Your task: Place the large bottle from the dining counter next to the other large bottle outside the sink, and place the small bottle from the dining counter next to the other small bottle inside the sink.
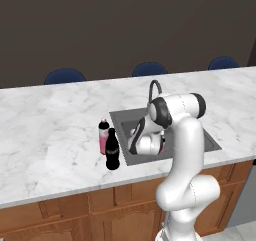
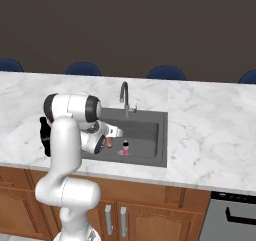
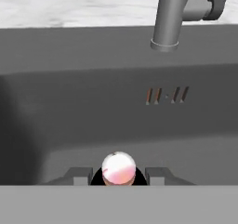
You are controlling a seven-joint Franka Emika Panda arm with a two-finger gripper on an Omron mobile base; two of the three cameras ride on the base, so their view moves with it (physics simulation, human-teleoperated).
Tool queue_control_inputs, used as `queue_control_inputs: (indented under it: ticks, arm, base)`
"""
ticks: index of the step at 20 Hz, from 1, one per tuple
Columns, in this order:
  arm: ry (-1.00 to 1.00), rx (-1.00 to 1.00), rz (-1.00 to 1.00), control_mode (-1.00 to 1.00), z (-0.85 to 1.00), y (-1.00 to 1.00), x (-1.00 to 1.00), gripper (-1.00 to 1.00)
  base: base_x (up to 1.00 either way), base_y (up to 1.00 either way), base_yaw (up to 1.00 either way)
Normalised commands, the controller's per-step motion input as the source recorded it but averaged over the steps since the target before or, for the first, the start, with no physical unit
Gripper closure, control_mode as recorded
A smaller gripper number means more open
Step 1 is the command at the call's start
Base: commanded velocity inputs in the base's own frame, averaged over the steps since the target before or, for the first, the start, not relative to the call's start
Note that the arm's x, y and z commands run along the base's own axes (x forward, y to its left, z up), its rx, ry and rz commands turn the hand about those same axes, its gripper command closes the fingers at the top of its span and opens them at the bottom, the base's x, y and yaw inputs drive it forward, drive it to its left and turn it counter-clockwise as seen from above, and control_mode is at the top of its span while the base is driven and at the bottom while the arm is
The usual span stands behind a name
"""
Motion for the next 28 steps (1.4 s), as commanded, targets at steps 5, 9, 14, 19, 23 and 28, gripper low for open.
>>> queue_control_inputs:
  ticks: [5,9,14,19,23,28]
  arm:
    - [-0.1,0.0,-0.02,-1.0,-0.45,-0.14,0.11,1.0]
    - [-0.1,-0.01,-0.01,-1.0,-0.5,-0.01,0.05,1.0]
    - [-0.09,-0.02,0.0,-1.0,-0.46,0.0,0.06,-1.0]
    - [-0.13,-0.02,0.0,-1.0,-0.35,0.0,0.01,-1.0]
    - [-0.18,-0.02,0.0,-1.0,-0.26,0.0,-0.01,-1.0]
    - [-0.23,-0.03,0.0,-1.0,-0.16,0.0,-0.22,-1.0]
  base:
    - [0.0,0.0,0.0]
    - [0.0,0.0,0.0]
    - [0.0,0.0,0.0]
    - [0.0,0.0,0.0]
    - [0.0,0.0,0.0]
    - [0.0,0.0,0.0]
